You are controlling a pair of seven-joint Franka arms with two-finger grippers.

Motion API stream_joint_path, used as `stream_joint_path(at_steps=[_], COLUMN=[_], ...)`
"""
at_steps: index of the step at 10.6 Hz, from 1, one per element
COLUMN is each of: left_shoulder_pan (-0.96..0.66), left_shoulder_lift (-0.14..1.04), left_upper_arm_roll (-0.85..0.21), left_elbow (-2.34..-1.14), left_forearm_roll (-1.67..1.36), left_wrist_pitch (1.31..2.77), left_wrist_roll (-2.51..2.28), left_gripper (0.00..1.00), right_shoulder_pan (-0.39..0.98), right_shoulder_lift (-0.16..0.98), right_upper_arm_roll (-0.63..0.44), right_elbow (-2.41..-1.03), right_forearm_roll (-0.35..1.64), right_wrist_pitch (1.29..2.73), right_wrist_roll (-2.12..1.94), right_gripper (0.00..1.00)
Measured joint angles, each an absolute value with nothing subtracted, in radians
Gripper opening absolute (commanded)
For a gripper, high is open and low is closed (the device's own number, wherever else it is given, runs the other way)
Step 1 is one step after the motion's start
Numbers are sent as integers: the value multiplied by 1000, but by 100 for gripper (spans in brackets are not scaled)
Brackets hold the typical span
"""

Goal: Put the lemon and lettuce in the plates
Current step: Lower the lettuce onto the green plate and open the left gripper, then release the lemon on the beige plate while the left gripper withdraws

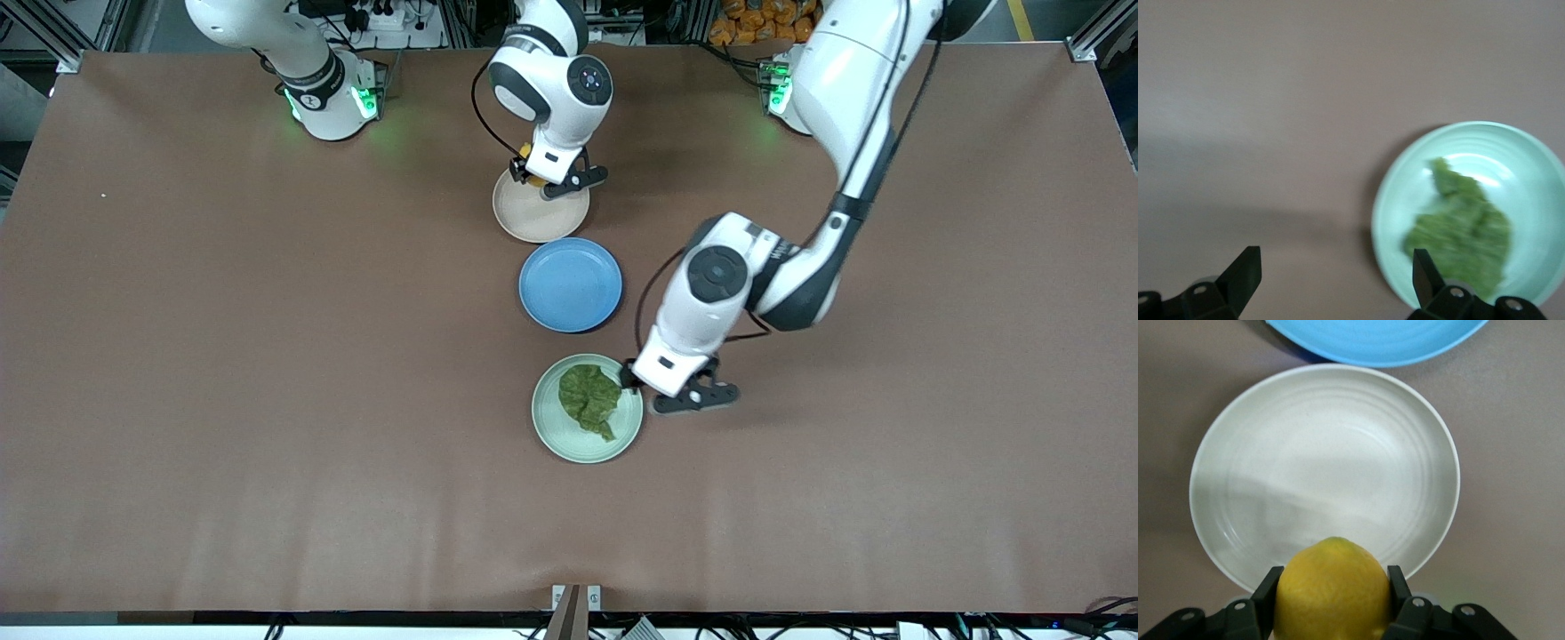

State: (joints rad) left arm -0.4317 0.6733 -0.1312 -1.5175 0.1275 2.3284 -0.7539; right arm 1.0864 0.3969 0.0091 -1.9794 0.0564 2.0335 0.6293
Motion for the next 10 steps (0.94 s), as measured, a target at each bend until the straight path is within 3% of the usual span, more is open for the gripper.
stream_joint_path(at_steps=[1,2,7,10], left_shoulder_pan=[-400,-371,-246,-202], left_shoulder_lift=[671,667,594,495], left_upper_arm_roll=[-131,-131,-134,-140], left_elbow=[-1516,-1513,-1510,-1604], left_forearm_roll=[128,128,128,128], left_wrist_pitch=[2298,2276,2069,2044], left_wrist_roll=[-691,-638,-464,-459], left_gripper=[100,100,100,100], right_shoulder_pan=[1086,1085,1027,1018], right_shoulder_lift=[413,426,460,459], right_upper_arm_roll=[6,-1,-16,-31], right_elbow=[-1962,-1947,-1866,-1846], right_forearm_roll=[53,52,19,16], right_wrist_pitch=[2034,2034,2028,2015], right_wrist_roll=[640,645,660,662], right_gripper=[72,100,100,100])
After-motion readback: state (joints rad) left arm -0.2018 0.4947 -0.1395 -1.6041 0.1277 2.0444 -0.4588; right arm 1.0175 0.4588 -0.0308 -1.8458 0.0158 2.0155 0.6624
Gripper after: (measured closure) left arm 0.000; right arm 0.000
